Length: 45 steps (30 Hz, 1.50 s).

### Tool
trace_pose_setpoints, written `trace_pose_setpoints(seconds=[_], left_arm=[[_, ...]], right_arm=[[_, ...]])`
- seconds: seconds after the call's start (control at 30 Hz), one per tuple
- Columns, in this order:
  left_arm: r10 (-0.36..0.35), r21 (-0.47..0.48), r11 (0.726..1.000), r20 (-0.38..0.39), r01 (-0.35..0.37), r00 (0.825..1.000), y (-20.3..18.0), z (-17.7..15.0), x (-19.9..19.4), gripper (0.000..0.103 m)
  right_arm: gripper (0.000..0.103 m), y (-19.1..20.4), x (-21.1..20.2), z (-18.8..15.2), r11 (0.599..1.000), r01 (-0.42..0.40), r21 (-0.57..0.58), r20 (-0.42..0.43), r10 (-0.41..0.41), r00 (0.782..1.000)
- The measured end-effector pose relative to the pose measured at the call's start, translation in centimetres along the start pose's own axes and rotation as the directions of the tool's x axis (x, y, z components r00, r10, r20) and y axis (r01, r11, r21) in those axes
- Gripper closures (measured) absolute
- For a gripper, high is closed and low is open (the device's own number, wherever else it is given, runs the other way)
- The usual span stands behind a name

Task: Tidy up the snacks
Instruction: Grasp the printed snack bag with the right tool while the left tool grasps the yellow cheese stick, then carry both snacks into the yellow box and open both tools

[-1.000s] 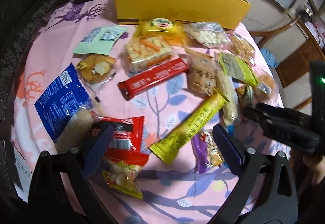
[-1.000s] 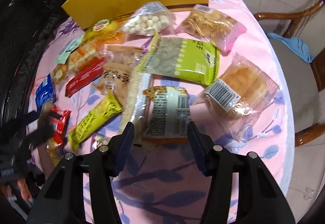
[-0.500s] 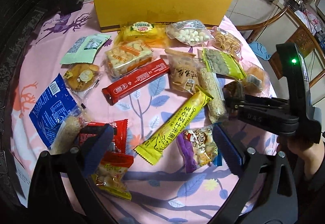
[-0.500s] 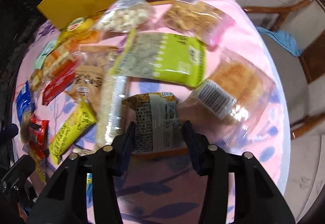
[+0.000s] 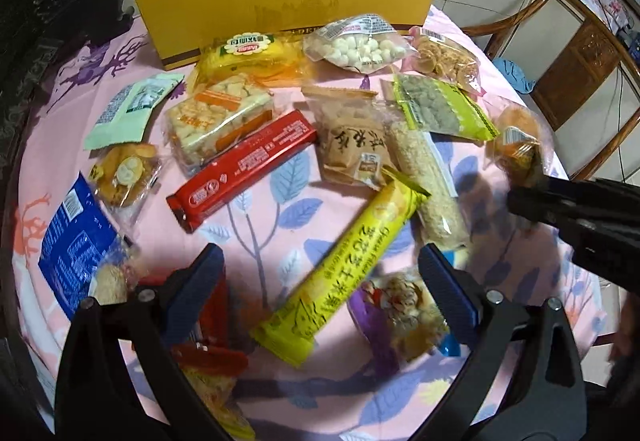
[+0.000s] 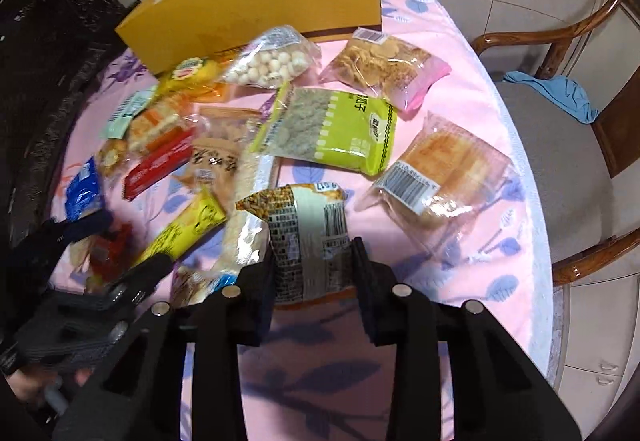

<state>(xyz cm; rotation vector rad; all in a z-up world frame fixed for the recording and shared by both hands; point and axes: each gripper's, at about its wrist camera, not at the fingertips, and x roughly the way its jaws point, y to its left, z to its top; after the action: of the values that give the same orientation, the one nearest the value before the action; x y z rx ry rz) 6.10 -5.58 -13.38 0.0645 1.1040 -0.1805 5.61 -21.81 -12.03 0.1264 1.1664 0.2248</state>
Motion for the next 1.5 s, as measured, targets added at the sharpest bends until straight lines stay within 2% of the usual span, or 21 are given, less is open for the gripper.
trace_pose_setpoints(seconds=[0.07, 0.1, 0.13, 0.2, 0.3, 0.43, 0.47, 0.5, 0.53, 0.6, 0.8, 1.03, 1.2, 1.33, 1.5], left_arm=[[-0.007, 0.010, 1.000, -0.009, 0.007, 1.000, 0.0, 0.0, 0.6, 0.012], [-0.018, 0.013, 1.000, -0.020, 0.018, 1.000, -0.1, 0.0, 0.9, 0.023], [-0.045, 0.022, 0.999, -0.050, 0.046, 0.998, -0.3, -0.1, 1.7, 0.029], [-0.071, 0.041, 0.996, -0.068, 0.074, 0.995, -0.9, -0.7, 2.7, 0.032], [-0.022, 0.108, 0.994, -0.033, 0.025, 0.999, -1.8, -1.1, 3.5, 0.034], [-0.014, 0.100, 0.995, -0.003, 0.015, 1.000, -1.6, -1.1, 4.2, 0.035], [-0.003, 0.099, 0.995, 0.012, 0.002, 1.000, -1.5, -1.1, 4.2, 0.042], [-0.008, 0.098, 0.995, 0.026, 0.005, 1.000, -1.3, -1.2, 4.2, 0.066], [0.001, 0.095, 0.995, 0.032, -0.004, 1.000, -1.0, -1.1, 4.2, 0.074], [0.003, 0.088, 0.996, 0.027, -0.006, 1.000, -0.8, -1.1, 4.4, 0.080], [0.004, 0.048, 0.999, 0.023, -0.005, 1.000, 0.3, -1.0, 3.7, 0.082], [-0.032, -0.032, 0.999, 0.113, 0.036, 0.993, 1.6, 0.9, -1.9, 0.082], [-0.048, -0.088, 0.994, 0.143, 0.061, 0.988, 2.4, 2.4, -3.8, 0.082], [-0.053, -0.117, 0.991, 0.145, 0.071, 0.988, 3.2, 3.7, -4.2, 0.082], [-0.046, -0.146, 0.987, 0.161, 0.069, 0.986, 4.0, 6.2, -4.9, 0.082]], right_arm=[[0.068, -0.1, -0.5, -0.4, 1.000, -0.007, -0.001, -0.002, 0.007, 1.000], [0.068, 0.1, -0.6, -0.4, 1.000, -0.011, 0.001, -0.003, 0.011, 1.000], [0.068, 0.2, -0.6, -0.5, 1.000, -0.014, 0.002, -0.005, 0.014, 1.000], [0.068, 0.1, -0.7, -0.8, 1.000, -0.020, 0.005, -0.010, 0.020, 1.000], [0.068, 0.4, -0.8, -0.9, 1.000, -0.025, 0.002, -0.008, 0.025, 1.000], [0.068, 0.7, -0.9, -1.0, 1.000, -0.031, 0.002, -0.002, 0.031, 1.000], [0.068, 0.8, -0.9, -1.0, 1.000, -0.031, 0.002, -0.001, 0.031, 1.000], [0.068, 0.8, -1.0, -1.0, 0.999, -0.032, 0.001, 0.000, 0.032, 0.999], [0.068, 0.8, -1.1, -1.0, 0.999, -0.032, -0.001, 0.004, 0.032, 0.999], [0.068, 0.9, -1.2, -1.0, 0.999, -0.032, -0.004, 0.008, 0.032, 0.999], [0.068, 0.9, -1.7, -0.8, 0.999, -0.040, -0.002, 0.024, 0.040, 0.999], [0.068, 1.1, -2.8, -0.1, 0.999, -0.054, -0.005, 0.053, 0.054, 0.997], [0.068, 2.1, -3.7, 0.9, 0.998, -0.059, -0.037, 0.085, 0.062, 0.994], [0.068, 3.0, -4.0, 2.5, 0.996, -0.066, -0.061, 0.101, 0.072, 0.992], [0.068, 4.1, -4.4, 6.6, 0.993, -0.079, -0.083, 0.144, 0.091, 0.985]])
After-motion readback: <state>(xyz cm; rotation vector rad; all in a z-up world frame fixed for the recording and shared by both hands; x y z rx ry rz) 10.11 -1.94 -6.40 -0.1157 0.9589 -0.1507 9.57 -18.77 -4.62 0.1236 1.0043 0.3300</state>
